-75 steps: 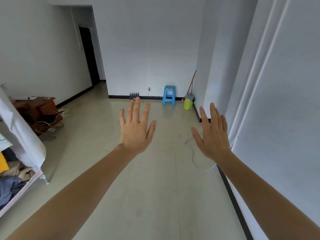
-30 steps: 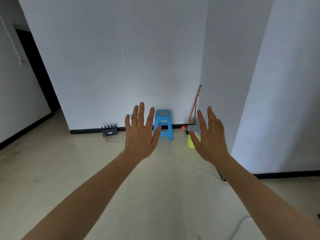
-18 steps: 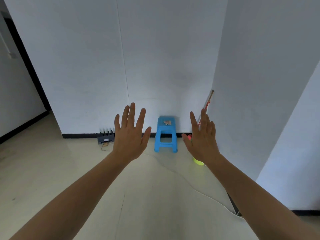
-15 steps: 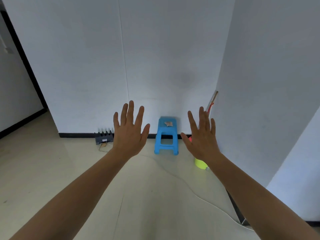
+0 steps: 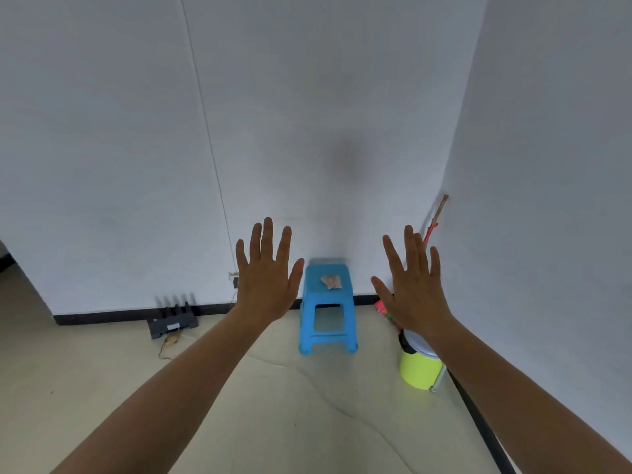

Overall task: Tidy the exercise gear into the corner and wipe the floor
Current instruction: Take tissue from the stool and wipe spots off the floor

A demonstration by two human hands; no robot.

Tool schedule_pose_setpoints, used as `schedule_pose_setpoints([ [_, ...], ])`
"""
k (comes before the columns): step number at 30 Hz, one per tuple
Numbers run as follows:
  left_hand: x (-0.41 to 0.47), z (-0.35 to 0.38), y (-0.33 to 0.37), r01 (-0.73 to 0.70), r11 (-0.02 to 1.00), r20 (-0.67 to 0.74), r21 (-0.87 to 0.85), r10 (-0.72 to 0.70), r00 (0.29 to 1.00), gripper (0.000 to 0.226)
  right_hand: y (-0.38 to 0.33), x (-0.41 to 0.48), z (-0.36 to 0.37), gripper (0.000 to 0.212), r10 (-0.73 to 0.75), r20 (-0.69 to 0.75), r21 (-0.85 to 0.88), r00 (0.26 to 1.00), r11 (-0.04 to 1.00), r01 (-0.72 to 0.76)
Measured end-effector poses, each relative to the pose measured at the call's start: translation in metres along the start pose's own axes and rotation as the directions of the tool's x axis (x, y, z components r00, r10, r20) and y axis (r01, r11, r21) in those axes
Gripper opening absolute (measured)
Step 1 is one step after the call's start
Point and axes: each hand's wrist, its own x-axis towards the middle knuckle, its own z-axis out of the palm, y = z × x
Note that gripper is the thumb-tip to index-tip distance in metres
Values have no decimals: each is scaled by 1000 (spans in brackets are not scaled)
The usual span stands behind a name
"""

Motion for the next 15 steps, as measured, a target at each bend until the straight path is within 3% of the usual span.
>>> schedule_pose_setpoints([
  [4, 98, 83, -3, -77, 997, 18, 26, 76, 997, 65, 35, 89, 77, 76, 43, 28, 11, 999, 999, -43],
  [8, 192, 170, -7, -50, 998, 102, 34, 46, 994, 67, 72, 180, 157, 77, 90, 76, 34, 993, 995, -93],
  [15, 340, 257, -47, -64, 992, 152, 108, 47, 987, 66, 105, 356, 256, 79, 109, 223, 24, 969, 993, -117],
])
